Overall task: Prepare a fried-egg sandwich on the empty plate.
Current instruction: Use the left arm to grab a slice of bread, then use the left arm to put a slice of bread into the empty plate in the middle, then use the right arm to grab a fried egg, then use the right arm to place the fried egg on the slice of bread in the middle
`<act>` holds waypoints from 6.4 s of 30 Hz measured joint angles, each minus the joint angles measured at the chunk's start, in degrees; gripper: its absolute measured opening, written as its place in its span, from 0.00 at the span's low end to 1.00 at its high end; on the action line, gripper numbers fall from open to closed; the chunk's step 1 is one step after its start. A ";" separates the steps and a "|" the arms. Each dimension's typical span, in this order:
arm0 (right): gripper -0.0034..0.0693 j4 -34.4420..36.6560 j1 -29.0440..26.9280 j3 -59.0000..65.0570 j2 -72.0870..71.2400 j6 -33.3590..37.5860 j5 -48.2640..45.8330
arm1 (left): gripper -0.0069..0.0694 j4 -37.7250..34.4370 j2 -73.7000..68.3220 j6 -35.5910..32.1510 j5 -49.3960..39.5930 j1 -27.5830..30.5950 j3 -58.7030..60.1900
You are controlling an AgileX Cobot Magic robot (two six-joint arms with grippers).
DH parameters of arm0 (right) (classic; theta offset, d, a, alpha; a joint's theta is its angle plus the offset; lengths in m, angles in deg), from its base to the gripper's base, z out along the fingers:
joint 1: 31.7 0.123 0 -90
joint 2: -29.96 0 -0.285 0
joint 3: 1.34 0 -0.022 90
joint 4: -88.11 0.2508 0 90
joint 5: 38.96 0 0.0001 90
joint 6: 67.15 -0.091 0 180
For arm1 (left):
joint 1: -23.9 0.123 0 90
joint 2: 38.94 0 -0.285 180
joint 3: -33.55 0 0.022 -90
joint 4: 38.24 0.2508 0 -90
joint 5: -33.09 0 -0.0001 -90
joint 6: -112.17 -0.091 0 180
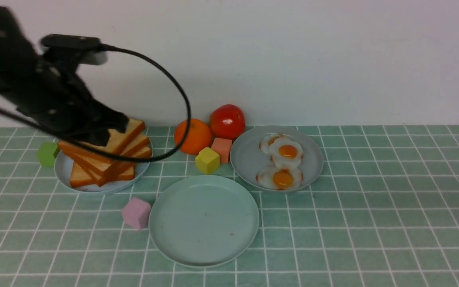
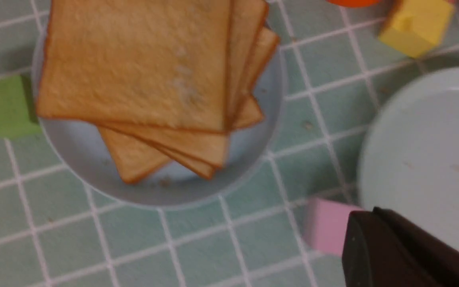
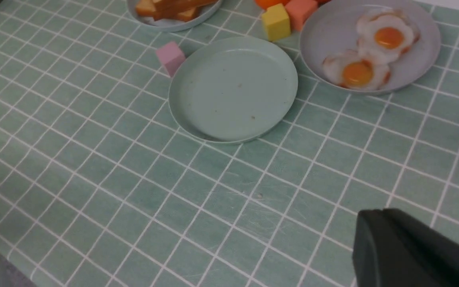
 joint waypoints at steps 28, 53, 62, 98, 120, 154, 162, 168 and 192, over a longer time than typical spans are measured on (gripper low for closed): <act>0.06 0.72 0.18 0.00 0.25 0.12 0.60 | 0.25 13.85 -20.69 4.54 10.63 0.20 -8.42; 0.09 0.30 0.18 0.00 0.25 0.12 0.32 | 0.12 17.17 0.89 5.15 9.42 -30.97 14.87; 0.09 2.02 0.18 0.00 0.25 0.14 -0.31 | 0.12 22.70 -5.67 10.33 14.21 -31.30 15.16; 0.61 8.52 -3.78 -23.81 59.06 -7.25 11.30 | 0.07 17.05 58.70 29.92 13.65 -33.98 31.87; 0.61 16.27 -8.67 -50.70 89.39 -8.78 9.97 | 0.07 19.66 68.64 39.20 19.80 -33.98 43.38; 0.17 28.49 -10.61 -51.91 95.52 -3.39 12.54 | 0.07 19.98 68.64 39.27 19.47 -33.98 43.38; 0.13 29.21 -12.56 -51.91 95.68 -2.37 8.31 | 0.07 19.98 68.64 39.27 19.36 -33.98 43.38; 0.13 29.67 -12.76 -51.75 92.00 0.91 6.59 | 0.07 20.97 68.64 39.27 18.94 -33.98 43.38; 0.13 21.29 13.00 -41.04 78.07 3.14 2.81 | 0.09 30.28 68.64 39.27 10.56 -33.98 43.38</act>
